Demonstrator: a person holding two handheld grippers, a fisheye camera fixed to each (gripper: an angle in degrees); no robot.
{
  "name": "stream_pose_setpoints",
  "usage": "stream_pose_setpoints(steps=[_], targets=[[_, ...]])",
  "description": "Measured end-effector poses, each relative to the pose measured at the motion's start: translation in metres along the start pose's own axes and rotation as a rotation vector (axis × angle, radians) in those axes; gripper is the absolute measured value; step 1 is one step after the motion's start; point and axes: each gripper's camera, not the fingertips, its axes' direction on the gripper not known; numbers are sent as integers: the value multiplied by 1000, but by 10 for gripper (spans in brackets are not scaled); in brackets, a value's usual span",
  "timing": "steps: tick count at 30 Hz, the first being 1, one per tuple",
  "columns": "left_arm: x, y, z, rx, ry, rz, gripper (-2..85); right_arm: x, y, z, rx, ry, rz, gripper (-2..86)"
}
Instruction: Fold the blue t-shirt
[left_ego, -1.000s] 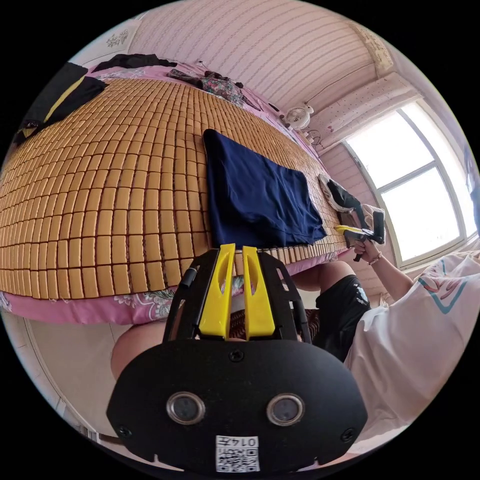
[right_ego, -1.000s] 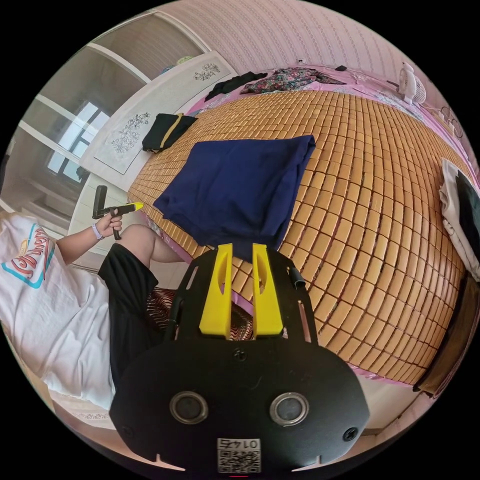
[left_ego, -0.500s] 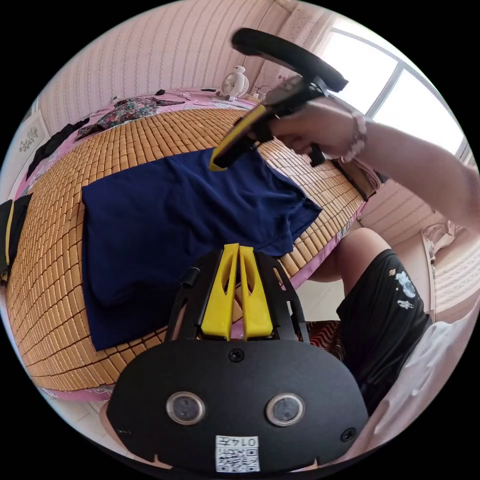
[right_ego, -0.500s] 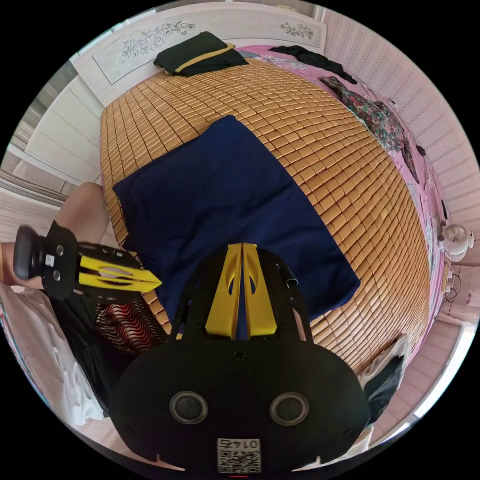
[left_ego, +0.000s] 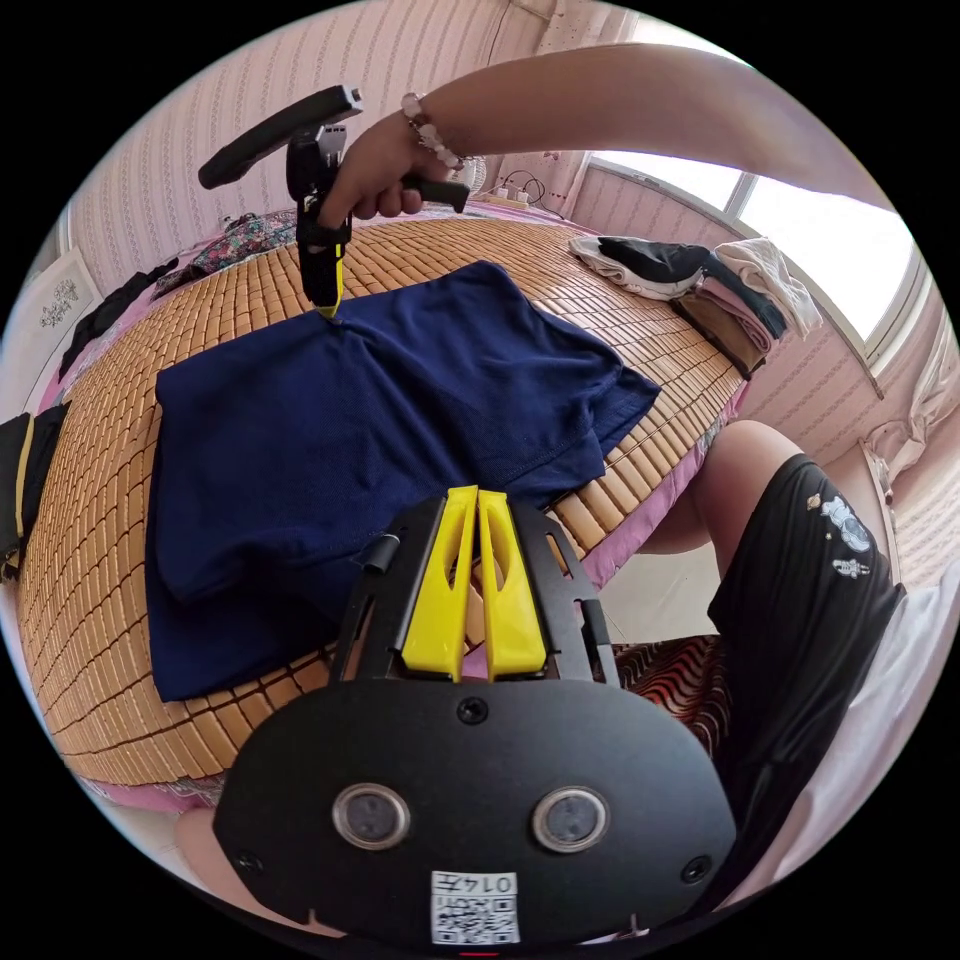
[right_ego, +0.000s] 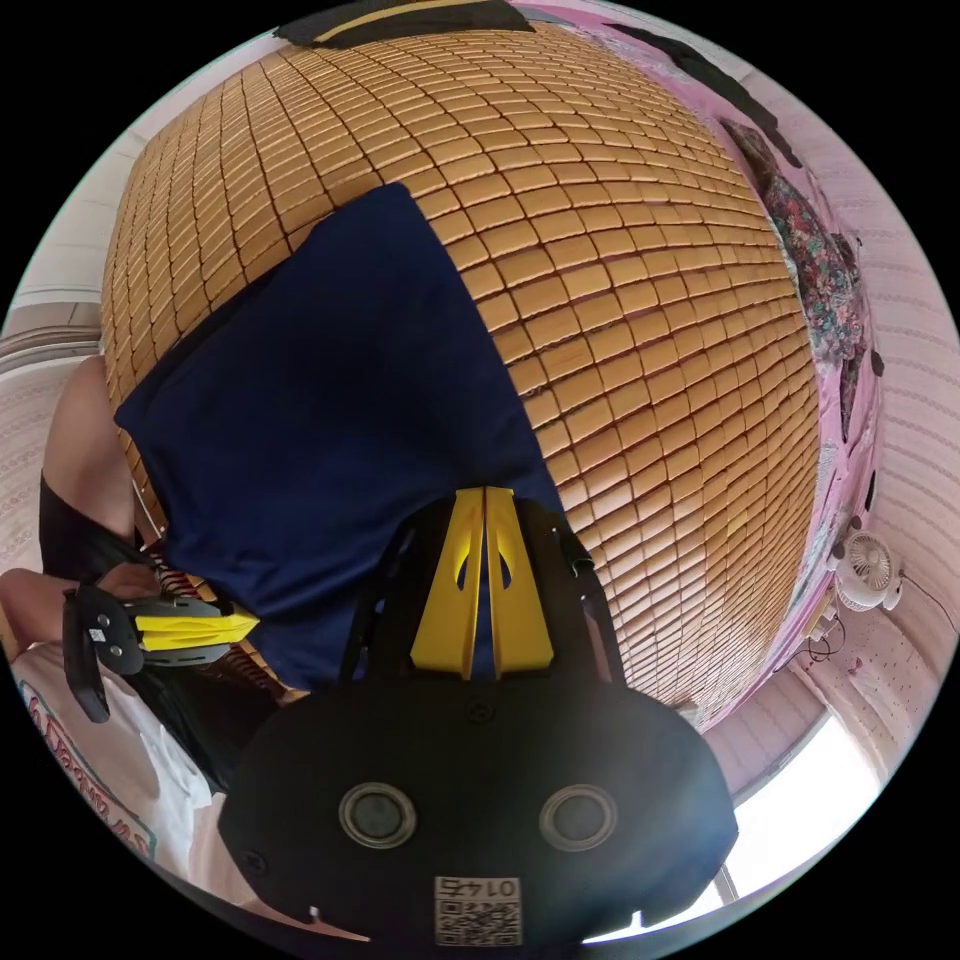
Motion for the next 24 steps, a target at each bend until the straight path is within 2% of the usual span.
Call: stream_pose_setpoints(steps=[4, 11, 14, 16, 18, 20, 24], targets=[[7, 7, 6, -19, 1, 7, -6, 6, -7, 2, -79, 26, -85, -1], [20, 22, 16, -25, 3, 24, -4, 57, 41, 1, 119, -123, 105, 1], [21, 25, 15, -23, 53, 37, 9, 83, 121, -21, 363, -246, 288, 1], [21, 25, 9, 18, 105, 37, 17, 85, 217, -26, 587, -360, 420, 13], [26, 24, -2, 95, 123, 42, 27, 78, 292, -12, 694, -419, 522, 29], [34, 21, -7, 141, 123, 62, 35, 68, 359, 14, 721, -467, 622, 45], [61, 11, 0, 207, 199, 173, 75, 37, 469, 72, 606, -535, 803, 83]])
